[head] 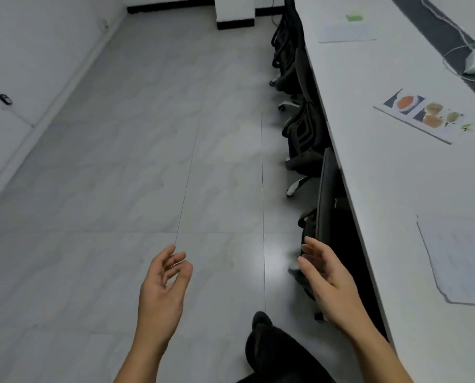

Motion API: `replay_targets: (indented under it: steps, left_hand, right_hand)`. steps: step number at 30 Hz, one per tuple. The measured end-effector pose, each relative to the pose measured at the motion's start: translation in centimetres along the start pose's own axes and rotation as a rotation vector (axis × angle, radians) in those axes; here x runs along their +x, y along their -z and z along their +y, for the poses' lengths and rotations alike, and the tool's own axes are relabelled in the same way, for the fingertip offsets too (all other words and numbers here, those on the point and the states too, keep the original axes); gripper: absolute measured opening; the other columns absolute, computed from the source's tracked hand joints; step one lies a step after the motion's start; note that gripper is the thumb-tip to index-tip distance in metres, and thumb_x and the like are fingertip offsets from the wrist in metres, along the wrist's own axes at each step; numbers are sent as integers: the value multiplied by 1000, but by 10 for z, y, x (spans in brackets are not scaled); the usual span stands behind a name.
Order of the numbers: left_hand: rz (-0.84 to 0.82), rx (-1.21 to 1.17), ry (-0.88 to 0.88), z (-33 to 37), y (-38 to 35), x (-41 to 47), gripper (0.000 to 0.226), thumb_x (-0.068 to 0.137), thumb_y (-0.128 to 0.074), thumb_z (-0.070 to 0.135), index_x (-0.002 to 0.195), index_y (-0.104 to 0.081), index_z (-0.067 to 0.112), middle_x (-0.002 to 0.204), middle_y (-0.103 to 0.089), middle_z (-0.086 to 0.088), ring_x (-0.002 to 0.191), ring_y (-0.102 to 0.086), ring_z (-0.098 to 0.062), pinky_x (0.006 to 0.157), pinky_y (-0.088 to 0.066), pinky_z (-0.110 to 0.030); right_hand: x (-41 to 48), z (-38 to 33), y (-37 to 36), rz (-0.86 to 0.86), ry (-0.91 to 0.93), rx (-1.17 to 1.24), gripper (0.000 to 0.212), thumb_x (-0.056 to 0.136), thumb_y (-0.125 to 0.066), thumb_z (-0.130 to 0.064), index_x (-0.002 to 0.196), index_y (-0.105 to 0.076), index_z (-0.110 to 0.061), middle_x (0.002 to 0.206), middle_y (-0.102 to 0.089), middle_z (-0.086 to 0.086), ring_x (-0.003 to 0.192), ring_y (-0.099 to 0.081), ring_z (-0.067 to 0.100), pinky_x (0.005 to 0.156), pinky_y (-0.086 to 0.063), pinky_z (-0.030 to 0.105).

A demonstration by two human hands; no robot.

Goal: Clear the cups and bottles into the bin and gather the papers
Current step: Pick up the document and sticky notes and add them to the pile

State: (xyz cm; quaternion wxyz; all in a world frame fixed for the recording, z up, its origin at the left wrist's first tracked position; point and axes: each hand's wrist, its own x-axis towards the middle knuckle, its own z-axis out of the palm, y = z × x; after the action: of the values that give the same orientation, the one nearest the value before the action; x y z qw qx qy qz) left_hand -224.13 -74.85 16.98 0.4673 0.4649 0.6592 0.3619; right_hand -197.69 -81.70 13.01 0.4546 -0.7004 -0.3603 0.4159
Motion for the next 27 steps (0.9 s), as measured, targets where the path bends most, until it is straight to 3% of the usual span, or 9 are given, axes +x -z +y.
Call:
replay_targets:
  steps: [6,11,16,20,25,27]
  left_hand:
    - [-25,-22,-81,89,-4,148,48,93,-64,21,137,-48,30,123,-63,16,110,-59,7,87,-45,-18]
    - [-44,-46,-66,125,-13,274,50,92,-64,21,138,-49,29,124,-63,14,113,-60,3,90,-46,-20]
    - [-123,-62,-60,154,-43,438,46,93,-63,18,136,-49,30,123,-64,11,110,-61,2,90,-47,-22]
    - [-236,-15,-100,228,-73,567,43,93,-63,18,131,-50,34,121,-64,14,110,-62,1,97,-48,-29]
    - [-403,10,-220,320,-139,697,45,94,-62,16,134,-49,31,121,-64,13,112,-61,0,91,-48,-22]
    - [-463,31,-247,345,-172,738,46,94,-62,15,135,-49,29,121,-64,13,112,-61,1,89,-48,-20]
  right_hand:
    - [163,-105,-51,-53,54,-17,50,96,-62,-31,143,-46,-35,132,-55,-20,121,-53,-4,86,-45,13]
    - [282,-151,-98,-88,50,-54,50,95,-64,-28,141,-47,-35,132,-55,-22,118,-53,-10,82,-44,5]
    - [416,-173,-148,10,15,-75,50,94,-66,-24,139,-48,-33,133,-56,-17,117,-54,-9,82,-44,4]
    - [504,-224,-160,98,-1,-81,50,94,-65,-28,140,-47,-36,134,-53,-23,119,-50,-13,85,-42,3]
    - [613,-270,-147,310,-37,63,51,93,-66,-24,140,-49,-34,133,-56,-20,120,-55,-4,91,-47,18]
    - [655,-278,-142,363,-49,90,51,93,-66,-23,140,-49,-34,133,-57,-20,120,-55,-4,89,-45,16]
